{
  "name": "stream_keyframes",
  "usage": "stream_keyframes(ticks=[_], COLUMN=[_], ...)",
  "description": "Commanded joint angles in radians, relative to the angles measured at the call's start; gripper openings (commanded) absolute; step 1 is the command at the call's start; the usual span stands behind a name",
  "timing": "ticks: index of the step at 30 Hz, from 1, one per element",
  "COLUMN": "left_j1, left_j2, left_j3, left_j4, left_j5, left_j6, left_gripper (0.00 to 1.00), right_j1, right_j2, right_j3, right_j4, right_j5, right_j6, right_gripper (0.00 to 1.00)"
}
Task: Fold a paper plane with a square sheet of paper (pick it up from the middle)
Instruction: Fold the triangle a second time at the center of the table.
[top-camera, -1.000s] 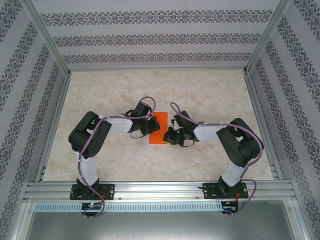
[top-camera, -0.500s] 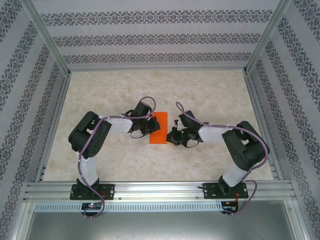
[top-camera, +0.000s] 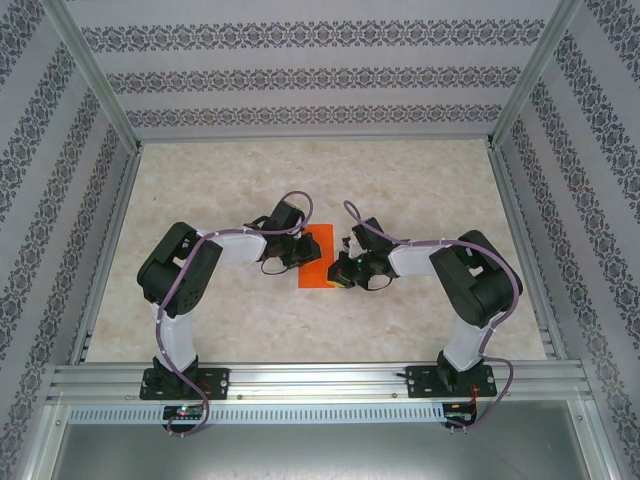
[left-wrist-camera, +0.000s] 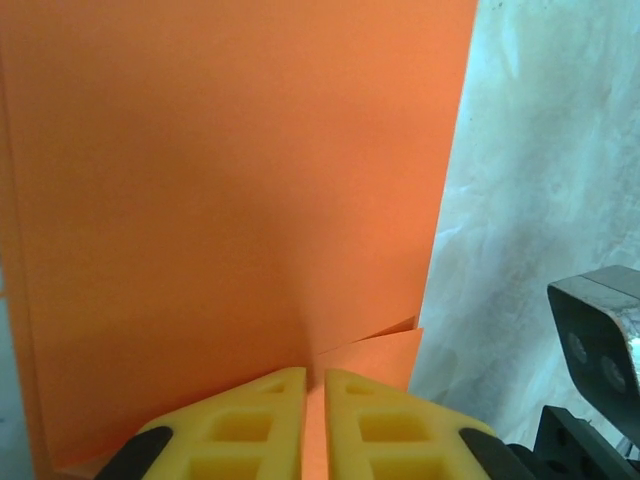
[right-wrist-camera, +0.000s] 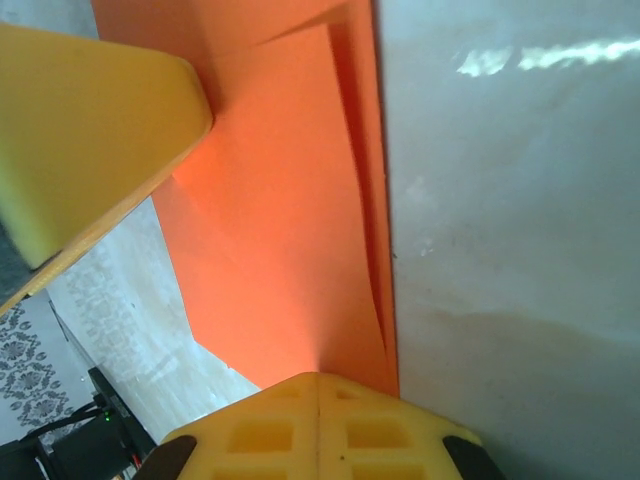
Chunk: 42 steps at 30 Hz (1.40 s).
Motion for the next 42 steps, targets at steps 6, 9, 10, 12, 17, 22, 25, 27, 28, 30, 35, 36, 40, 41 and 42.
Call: stream_keyframes(ticks=[6,9,10,12,17,22,25,27,28,30,35,36,40,41,42], left_j1=[-0.034,-0.063,-0.075,-0.091,-0.097,-0.097,-0.098,-0.098,-0.098,-0.098,-0.098,-0.098,-0.098,-0.098,-0.099], left_j2=[-0.103,-0.111,-0.111,-0.107,-0.082,-0.046,-0.046,-0.046,-0.042,-0.037,-0.017,-0.016,0.004,0.003,0.000], left_j3=[0.029,0.007,-0.002,-0.017,-0.056,-0.067,-0.093,-0.111,-0.112,-0.121,-0.133,-0.137,-0.127,-0.125,-0.121], left_j4=[-0.121,-0.117,-0.103,-0.085,-0.034,-0.001,0.008,0.029,0.026,0.049,0.071,0.071,0.061,0.045,0.029], left_j5=[0.046,0.044,0.042,0.029,-0.006,0.001,-0.013,-0.015,-0.020,-0.020,-0.030,-0.040,-0.058,-0.069,-0.085], left_j6=[0.034,0.009,-0.003,-0.021,-0.057,-0.065,-0.069,-0.072,-0.075,-0.082,-0.106,-0.114,-0.126,-0.126,-0.122], left_gripper=[0.19,0.15,0.14,0.10,0.03,0.00,0.00,0.00,0.00,0.00,0.00,0.00,0.00,0.00,0.00], right_j1=[0.005,0.005,0.006,0.005,0.007,0.007,0.006,0.006,0.007,0.007,0.006,0.007,0.007,0.006,0.006], right_j2=[0.020,0.020,0.021,0.021,0.024,0.030,0.030,0.030,0.030,0.032,0.031,0.030,0.031,0.032,0.031], right_j3=[-0.044,-0.045,-0.046,-0.049,-0.050,-0.045,-0.045,-0.046,-0.047,-0.050,-0.053,-0.053,-0.053,-0.052,-0.051], right_j4=[0.027,0.033,0.035,0.040,0.042,0.035,0.033,0.034,0.033,0.034,0.031,0.029,0.025,0.020,0.013], right_j5=[0.052,0.061,0.062,0.065,0.067,0.067,0.070,0.070,0.072,0.071,0.076,0.077,0.079,0.081,0.082], right_j6=[0.011,0.020,0.023,0.029,0.032,0.030,0.029,0.030,0.032,0.033,0.032,0.033,0.033,0.030,0.026], right_gripper=[0.03,0.03,0.03,0.03,0.03,0.03,0.03,0.03,0.03,0.03,0.03,0.03,0.03,0.03,0.03])
